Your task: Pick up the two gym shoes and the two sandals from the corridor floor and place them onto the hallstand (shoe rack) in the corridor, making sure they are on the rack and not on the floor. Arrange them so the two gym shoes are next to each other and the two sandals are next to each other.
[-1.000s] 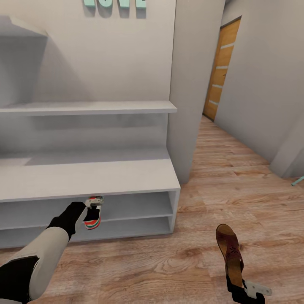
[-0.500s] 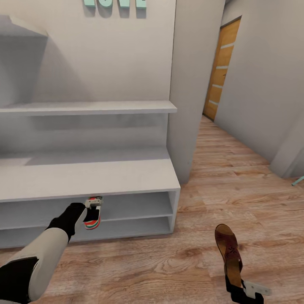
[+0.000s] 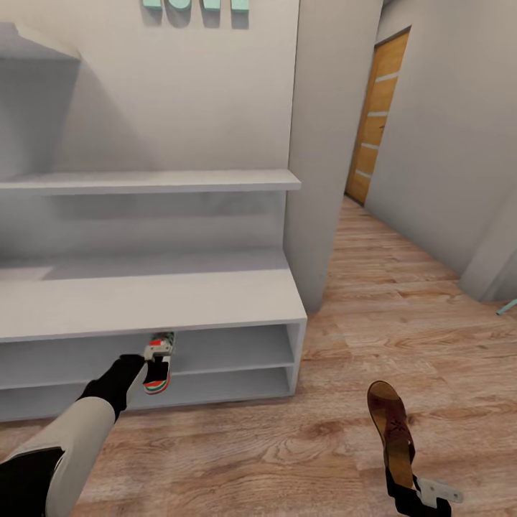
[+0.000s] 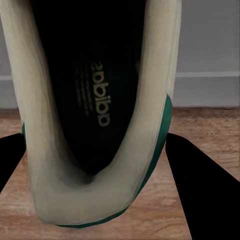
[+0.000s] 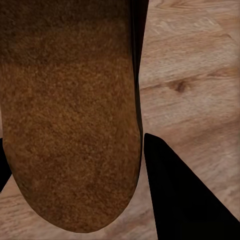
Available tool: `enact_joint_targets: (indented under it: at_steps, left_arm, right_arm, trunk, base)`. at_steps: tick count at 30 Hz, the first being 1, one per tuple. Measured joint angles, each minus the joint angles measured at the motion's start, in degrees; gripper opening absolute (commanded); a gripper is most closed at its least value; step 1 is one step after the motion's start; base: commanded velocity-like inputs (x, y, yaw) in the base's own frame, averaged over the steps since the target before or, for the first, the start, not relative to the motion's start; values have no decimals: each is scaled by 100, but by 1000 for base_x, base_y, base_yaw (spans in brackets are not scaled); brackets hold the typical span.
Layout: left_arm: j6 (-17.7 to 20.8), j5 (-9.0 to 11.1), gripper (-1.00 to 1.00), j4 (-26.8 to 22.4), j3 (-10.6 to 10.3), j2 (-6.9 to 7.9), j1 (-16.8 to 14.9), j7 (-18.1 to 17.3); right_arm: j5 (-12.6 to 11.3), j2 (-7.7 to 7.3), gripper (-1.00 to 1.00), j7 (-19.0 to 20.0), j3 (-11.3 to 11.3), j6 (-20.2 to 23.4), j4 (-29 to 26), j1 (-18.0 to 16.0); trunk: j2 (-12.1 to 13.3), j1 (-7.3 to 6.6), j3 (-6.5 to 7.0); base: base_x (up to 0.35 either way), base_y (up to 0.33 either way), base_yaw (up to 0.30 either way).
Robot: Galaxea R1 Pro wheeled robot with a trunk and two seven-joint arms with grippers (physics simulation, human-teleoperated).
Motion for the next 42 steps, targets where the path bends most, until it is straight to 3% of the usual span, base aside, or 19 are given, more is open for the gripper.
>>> enact_joint_targets:
  at_steps: [9, 17, 26, 36, 42]
  left_arm:
    - [-249, 10, -100, 29, 21, -22, 4, 25]
    - [-264, 9, -100, -6, 47, -28, 3, 31]
    - [-759, 11, -100, 37, 62, -41, 3, 54]
    - [-770, 9, -100, 7, 58, -32, 3, 60]
    - [-747, 11, -100, 2, 57, -31, 4, 59]
  right_arm:
    - [-6, -4, -100, 4, -2, 0, -8, 0]
    - [-10, -5, -100, 5, -7, 0, -9, 0]
    - [-9, -5, -100, 5, -3, 0, -9, 0]
    - [-10, -5, -100, 5, -7, 0, -7, 0]
    - [-9, -5, -100, 4, -6, 0, -9, 0]
  trunk:
    - [-361, 198, -162]
    - [-363, 198, -163]
    - [-403, 220, -226]
    - [-403, 220, -228]
    - [-642, 352, -335]
  base:
    - [0, 0, 0]
    - [0, 0, 0]
    - [0, 0, 0]
    - [0, 0, 0]
    - [0, 0, 0]
